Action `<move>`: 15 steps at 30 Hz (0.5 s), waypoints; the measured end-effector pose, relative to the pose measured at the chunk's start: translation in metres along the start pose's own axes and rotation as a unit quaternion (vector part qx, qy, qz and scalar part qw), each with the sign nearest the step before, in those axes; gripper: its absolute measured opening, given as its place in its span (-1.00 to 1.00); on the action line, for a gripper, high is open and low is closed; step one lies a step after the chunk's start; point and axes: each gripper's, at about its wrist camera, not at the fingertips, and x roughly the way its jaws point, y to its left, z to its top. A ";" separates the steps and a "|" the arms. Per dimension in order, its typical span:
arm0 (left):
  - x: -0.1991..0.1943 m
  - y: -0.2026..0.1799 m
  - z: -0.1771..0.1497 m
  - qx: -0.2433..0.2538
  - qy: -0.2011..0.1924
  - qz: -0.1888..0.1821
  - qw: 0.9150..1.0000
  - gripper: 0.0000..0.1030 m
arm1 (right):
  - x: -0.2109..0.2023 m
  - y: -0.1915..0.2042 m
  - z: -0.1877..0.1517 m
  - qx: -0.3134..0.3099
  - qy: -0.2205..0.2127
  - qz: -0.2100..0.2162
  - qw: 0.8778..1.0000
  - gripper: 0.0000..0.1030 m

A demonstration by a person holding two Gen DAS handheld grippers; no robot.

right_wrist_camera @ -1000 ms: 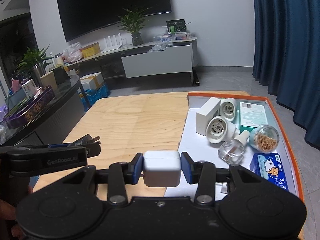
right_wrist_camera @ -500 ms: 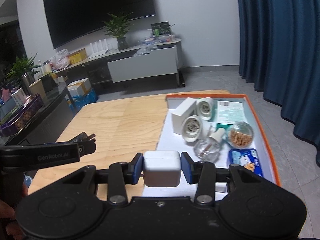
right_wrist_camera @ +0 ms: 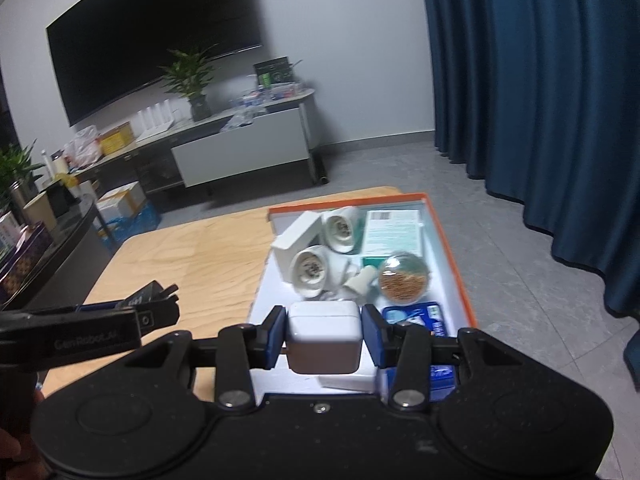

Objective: Organize rigid objects
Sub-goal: 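Carry the white cube charger and black charger over the lid with both tools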

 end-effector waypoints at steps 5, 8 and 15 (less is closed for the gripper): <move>0.005 -0.016 0.000 0.012 0.004 -0.013 1.000 0.10 | -0.001 -0.011 0.003 0.006 -0.004 -0.009 1.000 -0.02; 0.009 -0.025 -0.001 0.021 0.009 -0.020 1.000 0.10 | -0.001 -0.016 0.006 0.009 -0.006 -0.013 1.000 -0.02; 0.016 -0.042 0.001 0.039 0.015 -0.035 0.999 0.10 | 0.002 -0.024 0.016 0.010 -0.012 -0.018 1.000 -0.02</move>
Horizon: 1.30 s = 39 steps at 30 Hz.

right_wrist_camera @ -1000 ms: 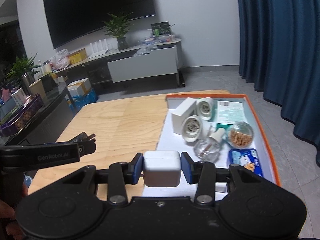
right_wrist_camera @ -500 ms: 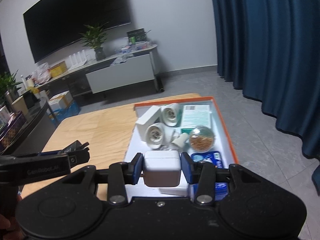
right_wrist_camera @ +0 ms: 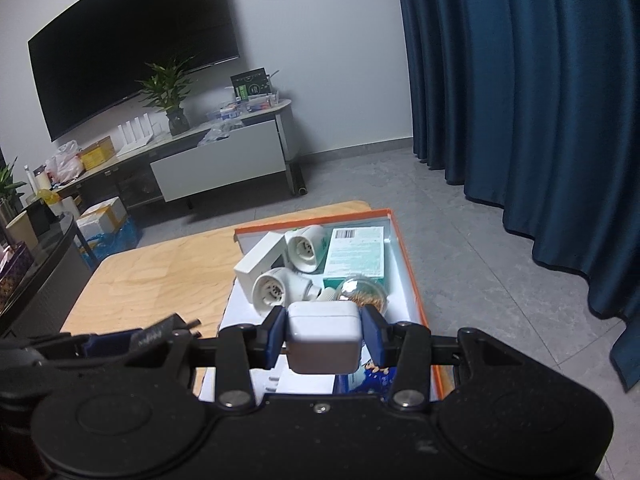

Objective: Organize rigid objects
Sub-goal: 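Carry the white cube charger and black charger over the lid with both tools, then lower and release the white charger with the right tool while the left releases the black charger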

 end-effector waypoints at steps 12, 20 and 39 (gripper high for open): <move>0.012 -0.013 0.006 0.009 0.005 -0.009 1.000 0.10 | 0.012 -0.008 0.013 -0.004 0.003 -0.001 1.000 -0.02; 0.019 -0.018 0.011 0.011 0.009 -0.013 1.000 0.10 | 0.024 -0.009 0.018 -0.011 0.009 0.000 1.000 -0.02; 0.041 -0.023 0.015 0.008 0.025 -0.026 0.999 0.10 | 0.082 -0.019 0.050 -0.024 0.036 -0.006 0.999 -0.01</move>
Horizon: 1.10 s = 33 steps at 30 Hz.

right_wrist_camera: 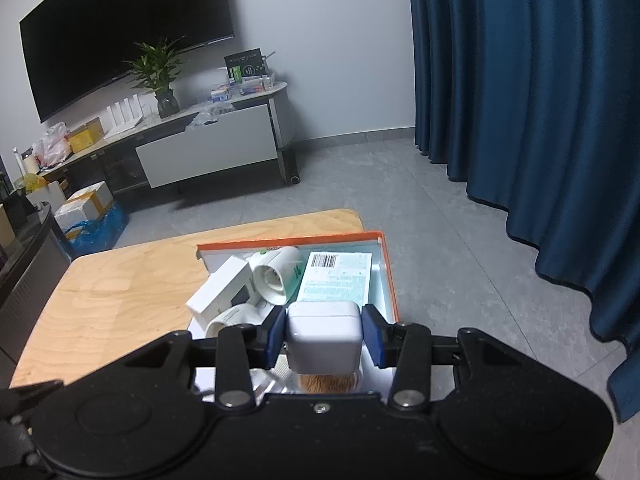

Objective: Organize rigid objects
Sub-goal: 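Lower and release the white charger with the right tool while the left releases the black charger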

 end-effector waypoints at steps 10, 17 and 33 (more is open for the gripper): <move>0.009 0.001 0.002 -0.003 0.008 -0.005 1.000 0.10 | 0.011 -0.003 0.014 -0.004 -0.026 0.013 1.000 0.21; 0.019 -0.004 0.006 -0.008 0.015 -0.017 1.000 0.10 | -0.019 -0.015 0.009 0.005 -0.049 0.004 0.999 0.21; -0.002 -0.012 0.008 -0.005 0.002 0.004 1.000 0.79 | -0.057 -0.015 -0.014 0.004 -0.059 -0.004 0.998 0.50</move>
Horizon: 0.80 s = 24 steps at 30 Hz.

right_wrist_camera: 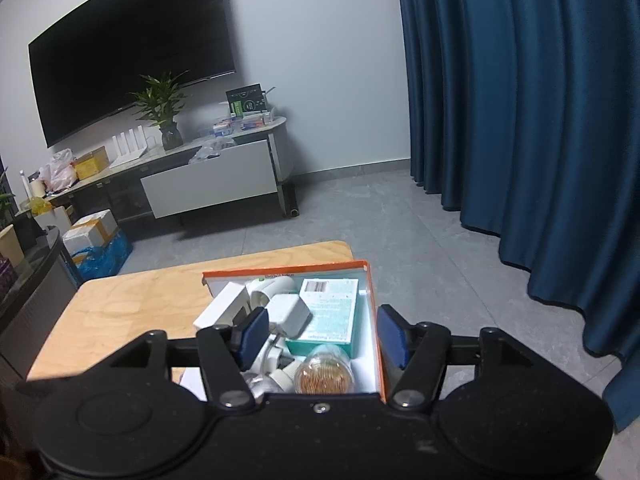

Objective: Organize rigid objects
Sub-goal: 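Lower and release the white charger with the right tool while the left releases the black charger, then withdraw both open tools up from the lid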

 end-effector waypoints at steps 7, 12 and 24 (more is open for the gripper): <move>-0.033 0.002 -0.014 -0.010 0.000 0.049 0.999 1.00 | -0.027 -0.005 -0.022 0.003 0.013 -0.013 1.000 0.55; -0.046 0.003 -0.028 -0.009 0.009 0.086 0.996 1.00 | -0.043 -0.006 -0.043 0.001 0.032 -0.010 0.999 0.61; -0.057 0.002 -0.050 -0.014 0.021 0.111 0.993 1.00 | -0.059 -0.001 -0.074 -0.004 0.061 -0.010 0.998 0.63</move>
